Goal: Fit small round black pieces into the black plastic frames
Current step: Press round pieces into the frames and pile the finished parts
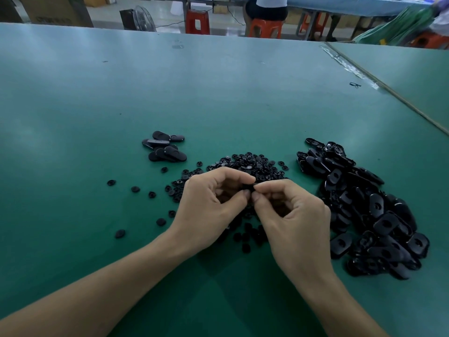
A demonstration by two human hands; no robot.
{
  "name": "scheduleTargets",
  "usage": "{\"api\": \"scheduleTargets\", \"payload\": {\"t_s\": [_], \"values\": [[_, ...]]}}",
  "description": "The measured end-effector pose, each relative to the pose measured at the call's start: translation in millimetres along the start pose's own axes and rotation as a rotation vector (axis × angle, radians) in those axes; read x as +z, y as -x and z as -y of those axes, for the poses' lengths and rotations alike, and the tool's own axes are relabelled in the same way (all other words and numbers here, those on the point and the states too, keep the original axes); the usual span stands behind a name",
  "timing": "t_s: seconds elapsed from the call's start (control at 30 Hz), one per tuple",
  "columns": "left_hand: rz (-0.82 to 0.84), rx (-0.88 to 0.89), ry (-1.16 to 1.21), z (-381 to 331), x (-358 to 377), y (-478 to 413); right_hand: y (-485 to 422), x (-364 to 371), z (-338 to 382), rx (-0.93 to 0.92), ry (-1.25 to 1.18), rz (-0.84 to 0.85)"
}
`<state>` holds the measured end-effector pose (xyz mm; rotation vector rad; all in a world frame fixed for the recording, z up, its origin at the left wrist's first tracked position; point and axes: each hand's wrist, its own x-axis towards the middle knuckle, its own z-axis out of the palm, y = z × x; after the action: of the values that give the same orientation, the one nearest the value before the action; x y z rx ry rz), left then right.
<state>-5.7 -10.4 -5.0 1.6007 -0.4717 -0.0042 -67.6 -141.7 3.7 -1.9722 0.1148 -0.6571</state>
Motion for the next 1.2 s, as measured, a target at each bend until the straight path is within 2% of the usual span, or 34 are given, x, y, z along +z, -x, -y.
{"api": "scheduleTargets", "payload": {"t_s": [0.23,0.57,0.8,0.93,1.1,1.2], "values": [[-0.009,-0.006,0.012,0.7,0.9,0.4,-3.1,-3.5,-3.1,0.029,0.014,0.008],[0.038,0.011,0.074,-0.9,-0.8,1.3,-5.9,-5.3,-8.0,0.114,-0.093,0.038],[0.002,0.026,0.017,1.4,0.0,0.4,-1.9,-1.9,-6.5,0.036,-0.019,0.019],[-0.041,0.018,0.005,1.6,0.1,-0.6,-3.3,-2.5,-6.1,0.013,-0.025,0.07],[-0.027,0.009,-0.004,2.2,-0.3,-0.8,-5.6,-7.9,-6.2,-0.036,0.04,0.073],[0.012,0.007,0.007,-0.2,1.1,1.4,-11.7,-16.0,-9.0,0.03,0.009,0.112]]}}
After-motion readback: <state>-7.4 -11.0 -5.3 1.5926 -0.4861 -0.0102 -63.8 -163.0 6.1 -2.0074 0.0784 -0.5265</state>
